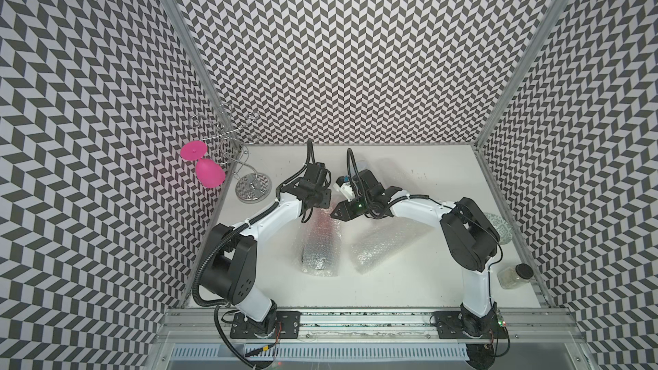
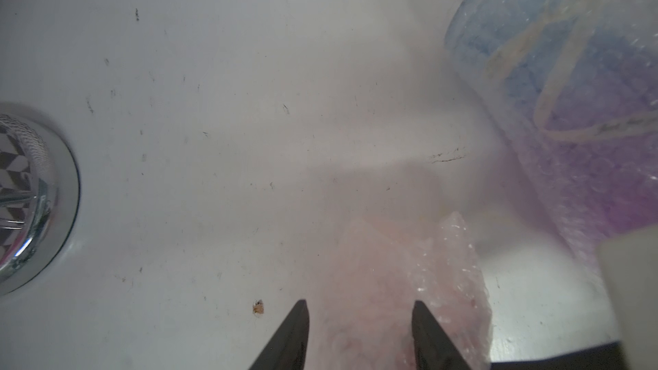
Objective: Unwrap the vase from the bubble wrap
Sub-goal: Unwrap the bubble wrap at the center of the board.
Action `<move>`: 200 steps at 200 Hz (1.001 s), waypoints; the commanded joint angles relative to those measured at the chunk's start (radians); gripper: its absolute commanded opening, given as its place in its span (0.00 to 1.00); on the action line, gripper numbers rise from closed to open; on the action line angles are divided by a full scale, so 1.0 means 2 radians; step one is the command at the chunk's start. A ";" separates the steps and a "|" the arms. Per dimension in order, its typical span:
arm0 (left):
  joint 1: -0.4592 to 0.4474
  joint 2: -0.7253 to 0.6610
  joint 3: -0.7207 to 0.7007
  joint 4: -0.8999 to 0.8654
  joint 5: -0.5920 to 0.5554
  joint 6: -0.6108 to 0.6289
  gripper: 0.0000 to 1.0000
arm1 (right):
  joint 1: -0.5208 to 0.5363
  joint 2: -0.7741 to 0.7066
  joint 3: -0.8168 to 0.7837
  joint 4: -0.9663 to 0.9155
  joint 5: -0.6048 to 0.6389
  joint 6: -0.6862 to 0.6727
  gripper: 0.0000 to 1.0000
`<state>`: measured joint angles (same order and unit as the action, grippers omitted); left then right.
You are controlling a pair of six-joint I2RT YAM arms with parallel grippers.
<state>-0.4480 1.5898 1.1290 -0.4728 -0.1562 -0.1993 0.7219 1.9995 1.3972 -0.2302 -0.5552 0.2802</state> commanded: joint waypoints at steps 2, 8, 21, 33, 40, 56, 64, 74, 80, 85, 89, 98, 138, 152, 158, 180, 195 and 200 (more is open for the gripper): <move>-0.004 0.003 0.008 -0.014 -0.028 0.014 0.48 | -0.001 0.010 -0.005 0.018 -0.007 -0.003 0.28; -0.005 0.005 0.008 -0.014 -0.028 0.015 0.48 | -0.001 0.011 -0.006 0.021 -0.010 -0.003 0.27; -0.005 0.009 0.011 -0.016 -0.029 0.015 0.44 | -0.002 0.010 -0.007 0.026 -0.013 -0.001 0.24; -0.006 0.011 0.015 -0.020 -0.029 0.013 0.43 | -0.002 0.011 -0.004 0.028 -0.013 -0.003 0.21; -0.007 0.009 0.015 -0.022 -0.028 0.013 0.44 | -0.002 0.013 -0.003 0.028 -0.014 -0.003 0.20; -0.009 -0.001 0.013 -0.027 -0.028 0.014 0.44 | -0.002 0.013 -0.001 0.028 -0.015 -0.004 0.16; -0.009 -0.007 0.013 -0.029 -0.025 0.015 0.44 | -0.002 0.014 -0.002 0.028 -0.018 -0.007 0.12; -0.009 -0.014 0.014 -0.035 -0.018 0.016 0.44 | -0.002 0.013 -0.002 0.028 -0.020 -0.009 0.06; -0.009 -0.018 0.016 -0.040 -0.015 0.015 0.45 | -0.002 0.011 -0.004 0.028 -0.019 -0.010 0.04; -0.009 -0.022 0.017 -0.044 -0.013 0.014 0.46 | -0.002 0.010 -0.004 0.028 -0.018 -0.012 0.02; -0.009 -0.024 0.017 -0.046 -0.011 0.014 0.46 | -0.002 0.009 -0.005 0.029 -0.017 -0.012 0.02; -0.009 -0.030 0.015 -0.050 -0.010 0.014 0.47 | -0.002 0.007 -0.005 0.029 -0.016 -0.013 0.01; -0.010 -0.040 -0.001 -0.058 -0.026 0.018 0.55 | -0.002 0.003 -0.004 0.031 -0.016 -0.015 0.00; -0.009 -0.039 -0.001 -0.058 -0.028 0.019 0.55 | -0.001 0.003 -0.004 0.031 -0.017 -0.015 0.00; -0.009 -0.038 -0.002 -0.057 -0.028 0.020 0.54 | -0.002 0.003 -0.004 0.031 -0.016 -0.015 0.00; -0.009 -0.029 -0.002 -0.055 -0.029 0.022 0.53 | -0.002 0.002 -0.004 0.032 -0.016 -0.015 0.00; -0.009 -0.018 0.003 -0.054 -0.030 0.023 0.52 | -0.001 0.002 -0.005 0.033 -0.017 -0.015 0.00; -0.010 -0.014 0.006 -0.054 -0.030 0.024 0.52 | -0.001 0.002 -0.005 0.032 -0.017 -0.016 0.00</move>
<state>-0.4587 1.5295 1.1297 -0.5655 -0.1982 -0.1680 0.7170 2.0094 1.3968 -0.2077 -0.5770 0.2657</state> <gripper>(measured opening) 0.527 0.043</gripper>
